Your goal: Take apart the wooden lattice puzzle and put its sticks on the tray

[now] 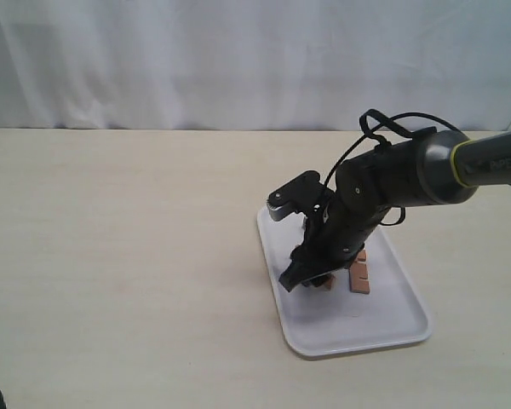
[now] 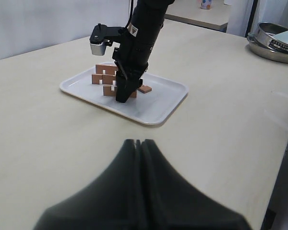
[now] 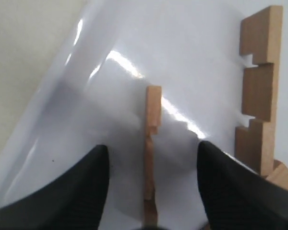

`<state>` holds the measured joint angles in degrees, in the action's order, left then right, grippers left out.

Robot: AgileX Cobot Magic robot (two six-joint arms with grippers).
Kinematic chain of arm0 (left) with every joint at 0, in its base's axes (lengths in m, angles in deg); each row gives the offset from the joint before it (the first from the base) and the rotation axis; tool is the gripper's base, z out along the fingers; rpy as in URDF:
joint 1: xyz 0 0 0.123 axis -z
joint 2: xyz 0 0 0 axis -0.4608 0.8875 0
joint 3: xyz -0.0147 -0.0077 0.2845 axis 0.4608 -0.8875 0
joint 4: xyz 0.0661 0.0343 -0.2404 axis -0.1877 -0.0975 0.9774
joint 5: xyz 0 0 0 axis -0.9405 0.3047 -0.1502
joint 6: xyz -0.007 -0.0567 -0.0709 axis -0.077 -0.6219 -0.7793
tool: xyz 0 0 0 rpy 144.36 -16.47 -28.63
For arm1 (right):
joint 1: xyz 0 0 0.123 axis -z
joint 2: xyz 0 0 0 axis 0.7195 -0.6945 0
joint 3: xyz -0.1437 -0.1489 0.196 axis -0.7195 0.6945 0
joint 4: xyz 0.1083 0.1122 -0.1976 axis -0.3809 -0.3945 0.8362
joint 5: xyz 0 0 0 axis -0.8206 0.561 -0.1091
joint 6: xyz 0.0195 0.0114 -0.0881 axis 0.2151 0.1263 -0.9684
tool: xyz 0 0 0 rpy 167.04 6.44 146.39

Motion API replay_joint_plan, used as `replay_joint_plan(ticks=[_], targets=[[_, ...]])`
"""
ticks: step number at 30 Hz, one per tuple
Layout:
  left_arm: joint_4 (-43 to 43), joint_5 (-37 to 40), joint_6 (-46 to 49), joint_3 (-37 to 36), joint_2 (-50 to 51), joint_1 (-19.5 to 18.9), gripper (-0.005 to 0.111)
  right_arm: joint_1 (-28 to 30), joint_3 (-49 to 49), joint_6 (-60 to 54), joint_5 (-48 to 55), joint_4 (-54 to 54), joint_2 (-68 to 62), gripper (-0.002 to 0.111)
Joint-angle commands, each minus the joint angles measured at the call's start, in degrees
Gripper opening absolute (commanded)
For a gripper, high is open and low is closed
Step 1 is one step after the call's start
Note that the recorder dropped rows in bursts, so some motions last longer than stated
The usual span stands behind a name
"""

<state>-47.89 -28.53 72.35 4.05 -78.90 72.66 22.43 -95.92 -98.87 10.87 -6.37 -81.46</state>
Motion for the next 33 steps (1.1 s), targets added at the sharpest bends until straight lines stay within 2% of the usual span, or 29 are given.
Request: replay_joint_plan(ticks=[1,13,15,20,21,27,33], targets=[[0.2,-0.4,-0.2,-0.1,0.0,0.2,0.000,0.4,-0.1,0.2,-0.4,0.3,0.0,0.057],[0.2,-0.4,-0.2,-0.1,0.0,0.2,0.000,0.1,-0.1,0.2,-0.8,-3.3,8.0,0.055],[0.2,-0.4,-0.2,-0.1,0.0,0.2,0.000,0.1,-0.1,0.2,-0.5,-3.3,9.8,0.048],[0.2,-0.4,-0.2,-0.1,0.0,0.2,0.000,0.1,-0.1,0.2,0.6,-3.9,13.8,0.004],[0.2,-0.4,-0.2,-0.1,0.0,0.2,0.000,0.1,0.2,-0.1,0.2,-4.5,14.3,0.004],[0.2,-0.4,-0.2,-0.1,0.0,0.2,0.000,0.1,8.0,-0.2,-13.9,-5.6,19.5,0.004],[0.2,-0.4,-0.2,-0.1,0.0,0.2,0.000,0.1,22.2,-0.3,-32.0,-5.6,31.1,0.004]])
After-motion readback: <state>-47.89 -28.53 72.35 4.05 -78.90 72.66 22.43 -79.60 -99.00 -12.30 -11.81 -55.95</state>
